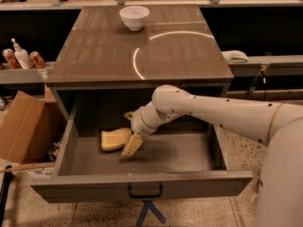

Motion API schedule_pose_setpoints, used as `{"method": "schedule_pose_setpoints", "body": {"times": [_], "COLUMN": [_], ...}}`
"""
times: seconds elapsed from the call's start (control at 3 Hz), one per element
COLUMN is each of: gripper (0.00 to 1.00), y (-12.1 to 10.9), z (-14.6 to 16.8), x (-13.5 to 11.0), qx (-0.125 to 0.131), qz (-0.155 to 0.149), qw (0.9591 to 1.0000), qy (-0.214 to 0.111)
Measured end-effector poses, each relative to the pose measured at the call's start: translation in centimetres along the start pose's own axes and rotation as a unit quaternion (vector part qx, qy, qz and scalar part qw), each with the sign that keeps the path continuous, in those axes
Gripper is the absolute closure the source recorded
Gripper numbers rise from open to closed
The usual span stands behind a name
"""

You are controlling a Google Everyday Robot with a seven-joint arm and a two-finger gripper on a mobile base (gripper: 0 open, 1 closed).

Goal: Pick sponge from top drawer and place on counter

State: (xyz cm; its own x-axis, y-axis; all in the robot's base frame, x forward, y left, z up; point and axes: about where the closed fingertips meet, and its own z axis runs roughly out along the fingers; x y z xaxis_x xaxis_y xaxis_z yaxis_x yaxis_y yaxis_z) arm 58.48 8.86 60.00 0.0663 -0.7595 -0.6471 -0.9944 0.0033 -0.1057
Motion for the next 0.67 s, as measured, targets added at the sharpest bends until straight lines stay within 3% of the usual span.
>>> {"method": "schedule_pose_setpoints", "body": {"times": [0.33,0.67], "gripper": [0.28,0.52], "y": [0.18,0.47], "z": [0.24,-0.58], "x": [-0.23,-0.74], "qx": [-0.010,-0.016], "qz": [-0.001,0.001], "qw": [0.9999,0.9997], "qy": [0.001,-0.020]}}
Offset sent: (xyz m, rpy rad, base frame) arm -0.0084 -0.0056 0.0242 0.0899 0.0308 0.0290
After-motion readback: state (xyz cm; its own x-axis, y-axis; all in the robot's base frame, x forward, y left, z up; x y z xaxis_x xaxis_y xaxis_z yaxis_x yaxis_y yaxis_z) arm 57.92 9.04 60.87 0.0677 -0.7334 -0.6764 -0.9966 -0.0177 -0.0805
